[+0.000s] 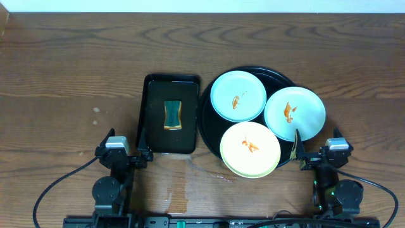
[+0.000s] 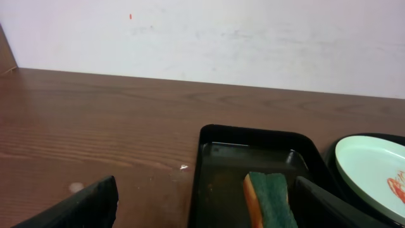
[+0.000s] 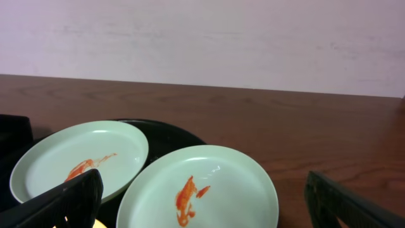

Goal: Clean dirty plates on tray and stack at the side

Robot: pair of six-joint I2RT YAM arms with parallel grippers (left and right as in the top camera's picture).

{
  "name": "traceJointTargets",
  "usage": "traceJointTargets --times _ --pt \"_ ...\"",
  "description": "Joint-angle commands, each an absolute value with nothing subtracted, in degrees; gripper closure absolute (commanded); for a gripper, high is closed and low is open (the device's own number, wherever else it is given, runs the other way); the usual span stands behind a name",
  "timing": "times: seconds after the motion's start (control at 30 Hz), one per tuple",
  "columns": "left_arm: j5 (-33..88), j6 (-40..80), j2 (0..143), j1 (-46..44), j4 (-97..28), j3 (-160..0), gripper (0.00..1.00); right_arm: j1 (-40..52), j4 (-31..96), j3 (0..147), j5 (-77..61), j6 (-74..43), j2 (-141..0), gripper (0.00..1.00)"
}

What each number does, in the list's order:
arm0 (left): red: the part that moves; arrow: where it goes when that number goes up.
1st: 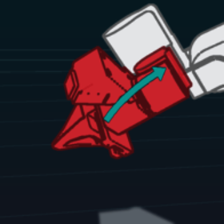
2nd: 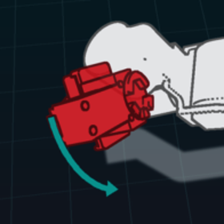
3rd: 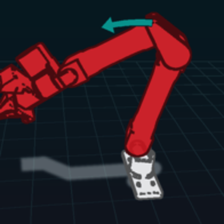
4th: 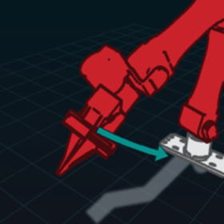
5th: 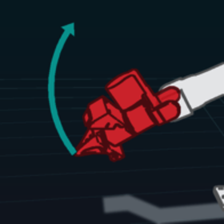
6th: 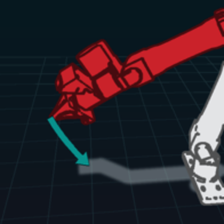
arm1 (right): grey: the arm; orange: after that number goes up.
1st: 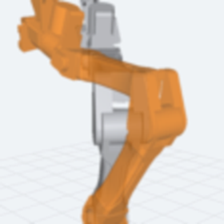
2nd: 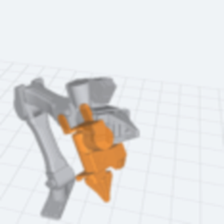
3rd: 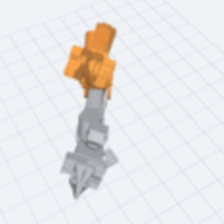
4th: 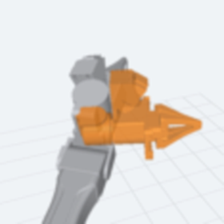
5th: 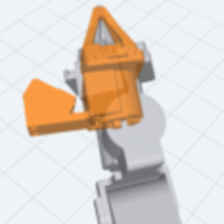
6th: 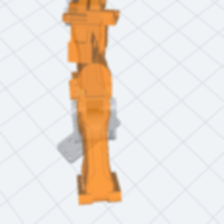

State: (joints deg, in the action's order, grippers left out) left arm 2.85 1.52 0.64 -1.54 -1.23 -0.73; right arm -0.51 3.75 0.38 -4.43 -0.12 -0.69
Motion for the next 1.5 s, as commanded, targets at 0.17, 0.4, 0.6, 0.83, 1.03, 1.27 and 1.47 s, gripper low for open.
traceJointTargets --times 0.17,0.4,0.6,0.83,1.03,1.27,1.47 --pt "2.5 1.8 0.7 -1.2 -3.9 -0.2 0.13 -0.9 4.0 0.3 -4.6 0.7 -0.4 0.01" --pt "2.5 1.7 0.7 -1.2 -3.9 -0.2 0.13 -0.9 4.0 0.3 -4.6 0.8 -0.4 0.01" --pt "2.3 1.7 0.7 -1.2 -3.7 -0.2 0.13 -0.9 4.0 0.3 -4.6 0.7 -0.4 0.01" --pt "2.4 1.8 0.7 -1.2 -3.6 -0.2 0.13 -0.9 3.7 0.3 -4.6 0.8 -0.4 0.01" --pt "2.5 2.3 0.7 -1.2 -3.7 -0.6 0.13 -0.9 3.7 0.3 -4.7 0.7 -0.4 0.01" --pt "2.5 5.0 3.4 -1.2 -4.1 -3.4 0.13 -0.9 8.2 2.9 -1.5 -0.4 -1.0 0.01" --pt "2.5 5.0 13.7 -1.2 -7.0 -10.2 0.13 -0.9 12.9 8.8 -1.5 -1.4 -8.3 0.01"
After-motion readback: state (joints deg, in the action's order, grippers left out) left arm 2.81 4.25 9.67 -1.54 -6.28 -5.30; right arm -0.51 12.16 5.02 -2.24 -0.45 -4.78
